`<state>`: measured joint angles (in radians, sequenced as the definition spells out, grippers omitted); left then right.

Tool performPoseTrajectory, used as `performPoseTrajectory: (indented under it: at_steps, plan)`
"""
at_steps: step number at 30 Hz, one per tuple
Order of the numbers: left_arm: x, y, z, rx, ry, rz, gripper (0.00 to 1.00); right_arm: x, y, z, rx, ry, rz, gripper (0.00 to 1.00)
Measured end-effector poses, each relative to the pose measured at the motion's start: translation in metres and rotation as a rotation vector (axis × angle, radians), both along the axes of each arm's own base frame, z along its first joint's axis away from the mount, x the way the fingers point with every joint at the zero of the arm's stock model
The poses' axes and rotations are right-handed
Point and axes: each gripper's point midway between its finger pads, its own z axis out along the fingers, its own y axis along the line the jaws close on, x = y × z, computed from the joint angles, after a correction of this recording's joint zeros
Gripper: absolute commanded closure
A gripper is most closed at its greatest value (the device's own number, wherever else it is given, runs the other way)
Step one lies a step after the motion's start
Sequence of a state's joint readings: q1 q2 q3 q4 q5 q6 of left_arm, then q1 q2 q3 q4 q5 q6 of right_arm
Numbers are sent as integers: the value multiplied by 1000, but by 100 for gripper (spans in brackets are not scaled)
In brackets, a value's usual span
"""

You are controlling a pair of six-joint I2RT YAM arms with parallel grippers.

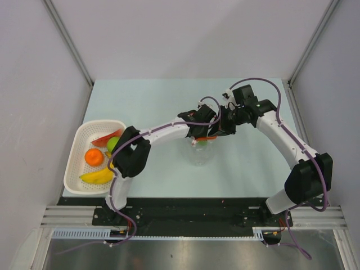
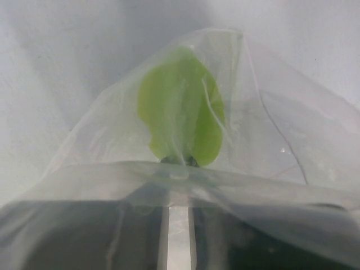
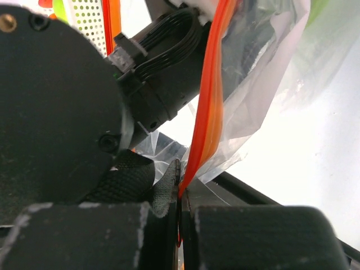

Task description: Open the zip-top bag and remove the fake food

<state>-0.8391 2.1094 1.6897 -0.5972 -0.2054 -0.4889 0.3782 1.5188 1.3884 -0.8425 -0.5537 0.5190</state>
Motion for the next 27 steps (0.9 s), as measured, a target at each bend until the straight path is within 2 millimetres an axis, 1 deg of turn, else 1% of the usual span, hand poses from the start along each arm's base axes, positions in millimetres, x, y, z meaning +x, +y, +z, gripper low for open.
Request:
performPoseTrajectory:
  at_steps: [4, 7, 11, 15, 17, 18, 19, 20, 22, 23, 25, 26, 27]
  plan:
    - [-13, 10, 3, 0, 19, -9, 100, -2, 2, 0, 0, -3, 15, 100]
    - [-26, 18, 13, -13, 37, -24, 100, -3, 3, 0, -5, -12, 25, 100]
    - [-38, 18, 39, -73, 38, -58, 100, -4, 4, -3, -31, -29, 36, 100]
    - [-45, 13, 74, -153, 13, -87, 100, -6, 8, -6, -54, -51, 57, 100]
    - [-46, 12, 86, -181, -1, -95, 100, -7, 10, -7, -65, -58, 63, 100]
    - [-47, 12, 89, -187, -3, -98, 100, -8, 10, -8, -68, -60, 66, 100]
    - [-47, 12, 91, -190, -5, -99, 95, -8, 11, -8, -70, -62, 68, 100]
    - [-48, 11, 91, -192, -3, -101, 82, -8, 11, -8, -72, -63, 67, 100]
    - [-49, 11, 86, -185, 14, -101, 75, -7, 9, -8, -71, -62, 61, 100]
    - [-50, 12, 83, -181, 22, -99, 66, -6, 8, -7, -68, -60, 58, 100]
    - [-50, 12, 75, -171, 38, -89, 57, -6, 8, -4, -40, -46, 56, 100]
    - [-49, 13, 72, -165, 39, -83, 50, -7, 8, -2, -25, -39, 57, 100]
    - [-49, 15, 69, -158, 38, -77, 48, -8, 9, 1, -2, -28, 60, 100]
